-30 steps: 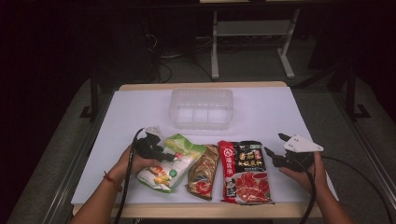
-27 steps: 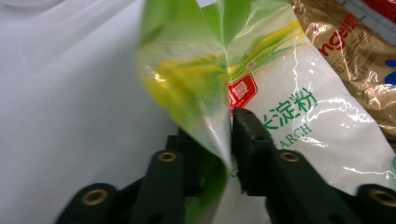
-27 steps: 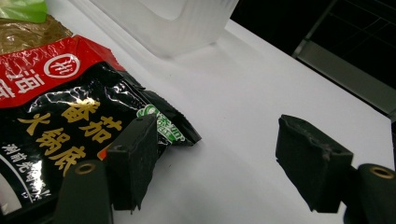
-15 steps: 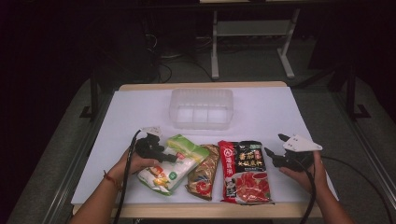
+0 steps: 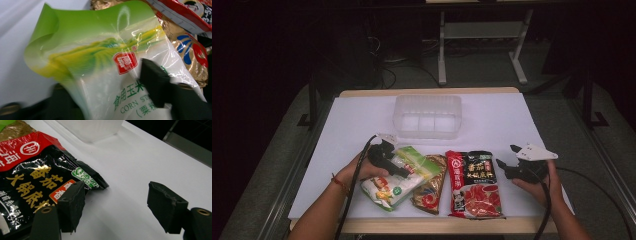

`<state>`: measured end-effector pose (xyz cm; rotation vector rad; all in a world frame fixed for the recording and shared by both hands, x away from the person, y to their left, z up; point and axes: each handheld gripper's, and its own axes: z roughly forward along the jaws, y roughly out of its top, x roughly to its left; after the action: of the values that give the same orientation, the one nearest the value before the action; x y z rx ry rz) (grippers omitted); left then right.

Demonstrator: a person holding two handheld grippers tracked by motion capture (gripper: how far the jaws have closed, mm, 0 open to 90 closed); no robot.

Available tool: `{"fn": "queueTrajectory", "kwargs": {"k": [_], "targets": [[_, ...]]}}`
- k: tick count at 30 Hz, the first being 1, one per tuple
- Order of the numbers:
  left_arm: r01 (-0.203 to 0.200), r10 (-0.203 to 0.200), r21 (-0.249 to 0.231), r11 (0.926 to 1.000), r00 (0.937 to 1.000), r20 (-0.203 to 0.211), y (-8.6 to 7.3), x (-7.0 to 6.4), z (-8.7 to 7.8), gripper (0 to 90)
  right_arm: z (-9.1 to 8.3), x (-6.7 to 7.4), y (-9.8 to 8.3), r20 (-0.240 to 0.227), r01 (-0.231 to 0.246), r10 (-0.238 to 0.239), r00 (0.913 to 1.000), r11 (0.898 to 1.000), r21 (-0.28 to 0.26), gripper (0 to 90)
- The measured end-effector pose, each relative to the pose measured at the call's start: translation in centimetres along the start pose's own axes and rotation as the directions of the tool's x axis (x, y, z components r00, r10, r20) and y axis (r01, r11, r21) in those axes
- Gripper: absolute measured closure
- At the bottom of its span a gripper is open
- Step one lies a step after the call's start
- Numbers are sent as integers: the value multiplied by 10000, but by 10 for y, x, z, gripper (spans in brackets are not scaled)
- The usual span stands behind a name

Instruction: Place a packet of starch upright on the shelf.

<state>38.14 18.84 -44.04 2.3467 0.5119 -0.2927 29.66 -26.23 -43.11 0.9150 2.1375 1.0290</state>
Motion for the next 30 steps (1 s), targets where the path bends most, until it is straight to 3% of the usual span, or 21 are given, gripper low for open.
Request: {"fn": "queueTrajectory", "kwargs": {"k": [2, 7, 11, 16, 20, 22, 26, 27, 28, 29, 30], "targets": [[33, -33, 13, 10000, 10000, -24, 0, -1, 1, 604, 1, 0, -1, -34, -10, 10, 10000, 10000, 60, 297], [-208, 211, 117, 9997, 9995, -249, 2, -5, 1, 716, 1, 0, -1, -64, -2, 4, 10000, 9998, 179, 298], [-230, 228, -67, 9997, 9991, -346, 1, -8, -2, 856, 3, 1, -1, -112, 55, -52, 9999, 9997, 254, 302], [-443, 428, -165, 9989, 9956, -837, 0, -16, -6, 892, 3, 0, -1, -89, 81, -78, 9999, 9996, 276, 302], [-625, 553, -603, 9962, 9918, -1151, -2, -24, -17, 895, 1, -2, -1, -47, 24, -23, 10000, 9998, 220, 302], [-716, 568, -1077, 9916, 9892, -1348, -3, -32, -30, 895, 1, -3, -1, -25, -11, 11, 10000, 9998, 194, 302], [-755, 511, -1541, 9852, 9864, -1565, -5, -38, -45, 896, 1, -4, -1, -10, -51, 51, 10000, 9998, 203, 303], [-701, 369, -1985, 9776, 9854, -1663, -7, -42, -55, 897, 2, -5, -1, 7, -50, 50, 10000, 9998, 194, 302], [-701, 369, -1985, 9776, 9854, -1663, -7, -42, -55, 896, 2, -5, -1, 7, -50, 50, 10000, 9998, 194, 302], [-640, 204, -2460, 9672, 9842, -1759, -9, -46, -65, 897, 2, -6, -1, 16, -106, 105, 9999, 9997, 205, 303], [-640, 204, -2460, 9672, 9842, -1759, -9, -46, -65, 897, 2, -6, -1, 16, -106, 105, 9999, 9997, 205, 303]]}}
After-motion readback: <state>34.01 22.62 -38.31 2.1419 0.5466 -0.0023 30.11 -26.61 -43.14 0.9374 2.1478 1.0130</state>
